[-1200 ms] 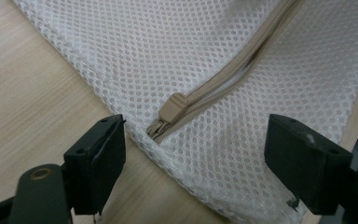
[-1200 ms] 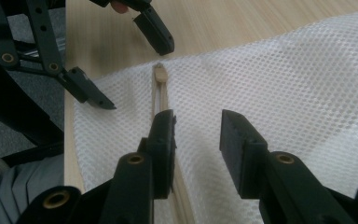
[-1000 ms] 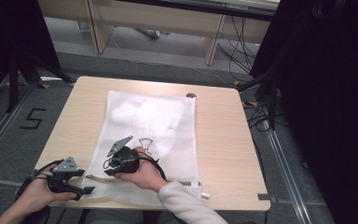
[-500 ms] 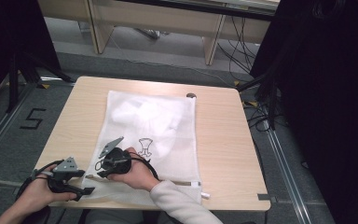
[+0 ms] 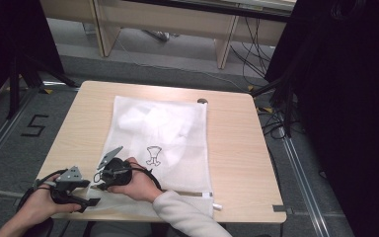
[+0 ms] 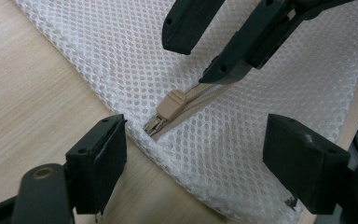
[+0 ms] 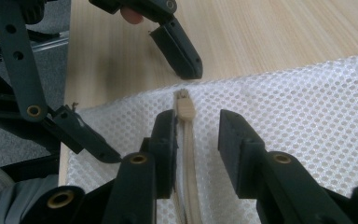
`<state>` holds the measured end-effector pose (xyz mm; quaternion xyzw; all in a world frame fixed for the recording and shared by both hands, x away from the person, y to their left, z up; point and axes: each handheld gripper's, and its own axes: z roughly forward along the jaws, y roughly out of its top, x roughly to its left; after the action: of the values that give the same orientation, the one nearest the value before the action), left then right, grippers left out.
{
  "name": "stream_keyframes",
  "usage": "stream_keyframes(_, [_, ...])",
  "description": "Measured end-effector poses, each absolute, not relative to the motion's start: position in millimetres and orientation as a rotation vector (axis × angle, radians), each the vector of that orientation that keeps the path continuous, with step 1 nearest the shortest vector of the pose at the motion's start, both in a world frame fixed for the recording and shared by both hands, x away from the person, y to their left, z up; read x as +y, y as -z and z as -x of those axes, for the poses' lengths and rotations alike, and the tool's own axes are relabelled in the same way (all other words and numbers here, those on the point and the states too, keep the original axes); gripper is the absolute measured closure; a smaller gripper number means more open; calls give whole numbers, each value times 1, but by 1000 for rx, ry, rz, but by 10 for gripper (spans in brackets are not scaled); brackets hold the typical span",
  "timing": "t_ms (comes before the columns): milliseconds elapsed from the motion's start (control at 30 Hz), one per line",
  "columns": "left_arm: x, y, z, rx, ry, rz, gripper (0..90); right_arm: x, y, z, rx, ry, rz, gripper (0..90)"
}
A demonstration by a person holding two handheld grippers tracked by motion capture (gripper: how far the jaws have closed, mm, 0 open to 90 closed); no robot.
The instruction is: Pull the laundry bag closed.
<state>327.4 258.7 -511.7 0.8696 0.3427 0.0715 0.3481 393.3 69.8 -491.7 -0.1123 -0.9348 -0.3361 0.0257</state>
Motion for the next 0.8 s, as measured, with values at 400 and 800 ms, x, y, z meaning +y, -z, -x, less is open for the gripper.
stream_keyframes(400, [259, 512, -327, 888, -173, -2250, 212, 80, 497, -391, -2877, 1039, 334, 677])
stream_keyframes(800, [259, 512, -327, 892, -175, -2249, 214, 84, 500, -391, -2878, 1019, 355, 676])
